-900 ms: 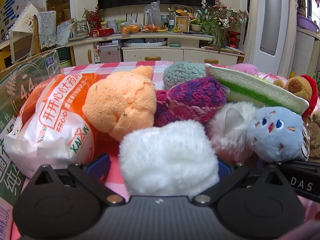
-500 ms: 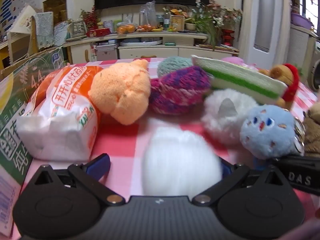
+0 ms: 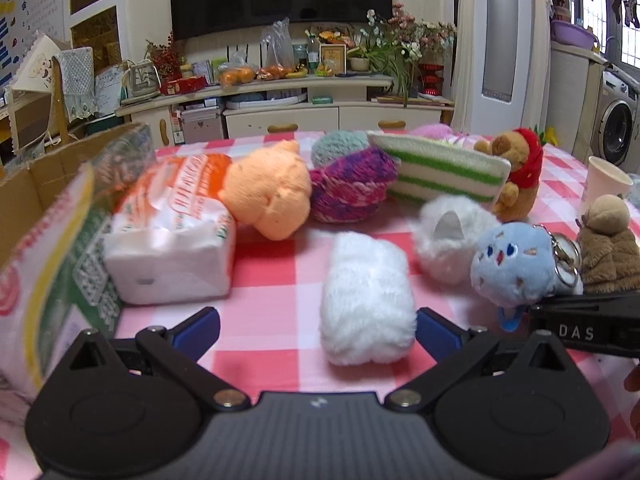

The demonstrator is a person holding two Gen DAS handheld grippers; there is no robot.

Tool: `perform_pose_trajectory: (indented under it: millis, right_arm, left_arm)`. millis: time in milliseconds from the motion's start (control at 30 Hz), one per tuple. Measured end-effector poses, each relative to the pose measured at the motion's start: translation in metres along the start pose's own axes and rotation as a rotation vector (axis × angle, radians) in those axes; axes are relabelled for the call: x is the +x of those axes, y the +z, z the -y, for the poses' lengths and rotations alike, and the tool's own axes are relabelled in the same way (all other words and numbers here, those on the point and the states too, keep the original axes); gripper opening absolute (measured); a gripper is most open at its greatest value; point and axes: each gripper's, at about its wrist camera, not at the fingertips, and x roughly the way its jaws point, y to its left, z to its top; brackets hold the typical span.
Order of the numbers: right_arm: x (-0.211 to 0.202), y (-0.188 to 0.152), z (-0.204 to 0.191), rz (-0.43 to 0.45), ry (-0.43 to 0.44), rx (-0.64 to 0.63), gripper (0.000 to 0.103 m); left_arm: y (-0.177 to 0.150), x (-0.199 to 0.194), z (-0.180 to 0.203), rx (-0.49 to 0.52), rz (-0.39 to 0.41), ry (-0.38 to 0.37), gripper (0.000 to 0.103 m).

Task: Organize soft objects

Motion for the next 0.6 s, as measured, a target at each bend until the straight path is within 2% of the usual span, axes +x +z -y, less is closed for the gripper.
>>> perform_pose_trajectory:
  millis: [133,267,433,600]
  right_arm:
    - [-0.008,-0.005,-0.006,0.029,0.029,-0.019,0.103]
    - [-0.019,-0.006,0.006,0.076,0.055,0.027,0.103]
    - [-0.036,0.001,0.023,0.178,0.095,0.124,0.103]
    - [-0.036,-0.007,0.025,0.160,0.104,0.157,0.103]
  left_arm:
    - [0.000,-0.011,-0.008,-0.014,0.007,-0.014,0.102]
    - [0.000,-0.020,-0.016,-0.029,0.020,-0.026,0.102]
    - [0.001,-0.026,-0.021,-0.049,0.030,-0.040,0.102]
    - [0.001,-0.030,-0.022,-0.050,0.035,-0.053,0.102]
